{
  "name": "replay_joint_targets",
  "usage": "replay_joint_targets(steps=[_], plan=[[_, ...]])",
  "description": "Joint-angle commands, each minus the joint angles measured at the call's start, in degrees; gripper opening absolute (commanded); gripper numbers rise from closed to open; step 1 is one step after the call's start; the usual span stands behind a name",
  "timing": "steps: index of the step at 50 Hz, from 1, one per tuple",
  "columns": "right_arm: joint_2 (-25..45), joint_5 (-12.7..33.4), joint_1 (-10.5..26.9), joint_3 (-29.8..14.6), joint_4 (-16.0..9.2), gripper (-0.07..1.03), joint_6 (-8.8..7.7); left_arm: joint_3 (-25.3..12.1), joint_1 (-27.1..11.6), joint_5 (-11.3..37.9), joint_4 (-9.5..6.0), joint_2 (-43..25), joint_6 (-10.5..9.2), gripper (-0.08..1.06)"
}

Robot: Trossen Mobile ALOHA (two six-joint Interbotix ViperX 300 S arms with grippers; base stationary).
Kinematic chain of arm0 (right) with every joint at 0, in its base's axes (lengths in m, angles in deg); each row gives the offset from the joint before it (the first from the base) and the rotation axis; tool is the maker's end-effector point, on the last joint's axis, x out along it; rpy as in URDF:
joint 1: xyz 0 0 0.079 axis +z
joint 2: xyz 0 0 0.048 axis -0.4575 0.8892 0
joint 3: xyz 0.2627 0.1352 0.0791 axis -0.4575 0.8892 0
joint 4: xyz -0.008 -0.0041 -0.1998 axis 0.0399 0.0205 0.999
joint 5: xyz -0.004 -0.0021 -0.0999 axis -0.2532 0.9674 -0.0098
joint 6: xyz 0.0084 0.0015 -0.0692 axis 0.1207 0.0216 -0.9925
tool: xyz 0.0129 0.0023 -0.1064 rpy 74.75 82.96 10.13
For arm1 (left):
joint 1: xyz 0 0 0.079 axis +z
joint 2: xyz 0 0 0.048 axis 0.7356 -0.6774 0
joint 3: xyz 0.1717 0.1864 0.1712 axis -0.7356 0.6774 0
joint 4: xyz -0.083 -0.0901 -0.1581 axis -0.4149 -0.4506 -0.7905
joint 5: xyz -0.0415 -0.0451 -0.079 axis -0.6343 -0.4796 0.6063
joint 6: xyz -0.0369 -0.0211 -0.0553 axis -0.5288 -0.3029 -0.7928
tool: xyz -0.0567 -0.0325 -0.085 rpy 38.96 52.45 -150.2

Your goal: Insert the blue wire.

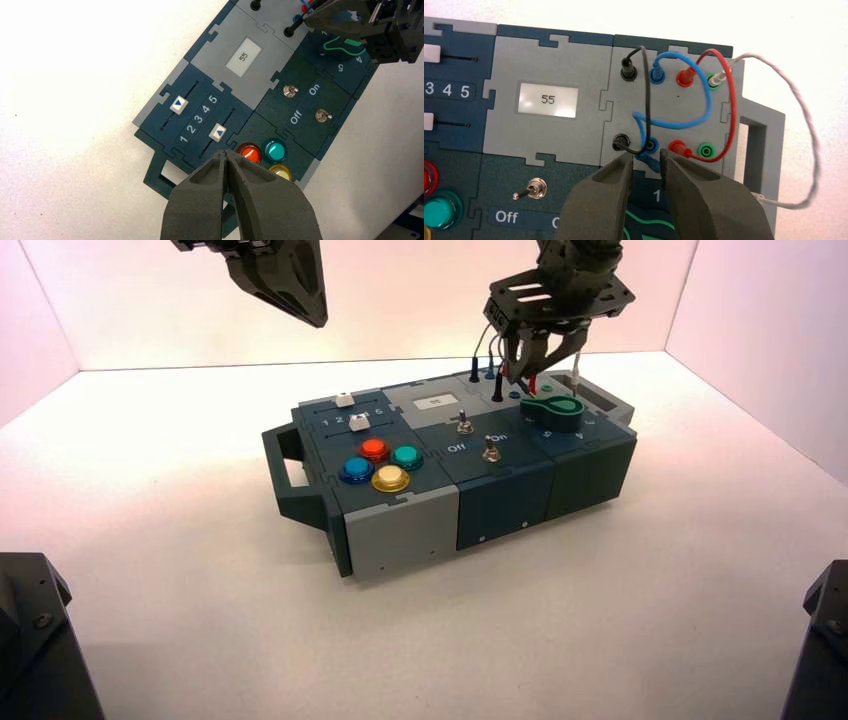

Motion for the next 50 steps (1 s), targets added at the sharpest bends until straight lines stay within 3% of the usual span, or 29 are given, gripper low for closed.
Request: replay_joint_targets(steps=[1,34,50], plan=[[-0.79,-0.18,0.35,-1.49,-0.09,0.3,0.0,-0.53,0.09,-0.44,-0.18,1.05,0.0,-0.03],[0.53,-0.18,0.35,-1.85,0.35,0.3,0.0,0.18,0.18,-0.35,-0.18,2.46,0.09,-0.03],[0.7,-0.18,0.35,-2.02,0.35,0.24,0.0,0.44,0.09,-0.35,-0.18,2.64,0.09,-0.03]])
